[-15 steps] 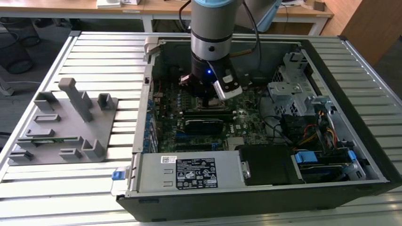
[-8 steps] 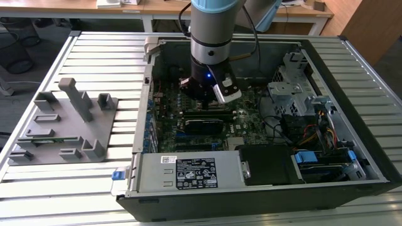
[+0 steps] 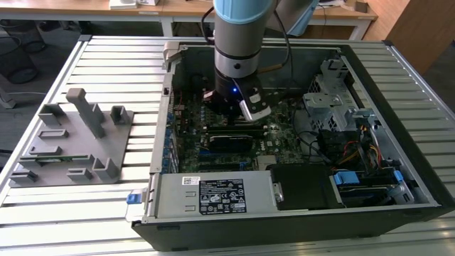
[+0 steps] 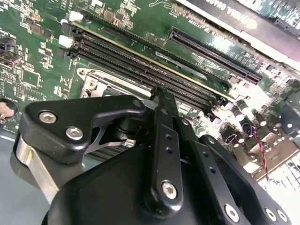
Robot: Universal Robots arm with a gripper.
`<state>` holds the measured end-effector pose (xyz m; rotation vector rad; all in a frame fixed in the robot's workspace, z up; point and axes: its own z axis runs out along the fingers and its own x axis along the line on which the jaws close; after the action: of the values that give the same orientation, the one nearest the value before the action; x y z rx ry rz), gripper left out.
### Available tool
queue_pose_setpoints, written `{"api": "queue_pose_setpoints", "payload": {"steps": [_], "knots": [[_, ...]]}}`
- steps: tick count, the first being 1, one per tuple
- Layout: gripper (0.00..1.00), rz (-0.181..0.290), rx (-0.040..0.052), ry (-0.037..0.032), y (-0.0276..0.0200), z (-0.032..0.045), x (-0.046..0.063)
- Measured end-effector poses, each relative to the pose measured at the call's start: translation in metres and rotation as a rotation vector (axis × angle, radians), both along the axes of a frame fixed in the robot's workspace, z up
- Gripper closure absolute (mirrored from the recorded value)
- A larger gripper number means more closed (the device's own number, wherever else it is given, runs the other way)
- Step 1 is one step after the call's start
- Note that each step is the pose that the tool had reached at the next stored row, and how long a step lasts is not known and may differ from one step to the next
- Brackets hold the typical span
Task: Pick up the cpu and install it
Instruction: 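Install the second cpu locking lever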
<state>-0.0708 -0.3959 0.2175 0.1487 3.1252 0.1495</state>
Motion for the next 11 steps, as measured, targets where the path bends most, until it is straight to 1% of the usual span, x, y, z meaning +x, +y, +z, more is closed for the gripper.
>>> {"api": "queue_pose_setpoints", "payload": {"steps": [2,4,6,11], "knots": [[0.89,0.0,0.011,0.0002,-0.0002,-0.001,-0.0004],[0.89,0.0,0.017,0.0002,-0.0006,-0.0019,-0.001],[0.89,0.0,0.0214,0.0002,-0.0017,-0.0027,-0.0022],[0.89,0.0,0.0277,0.0002,-0.0047,-0.0043,-0.0056]]}}
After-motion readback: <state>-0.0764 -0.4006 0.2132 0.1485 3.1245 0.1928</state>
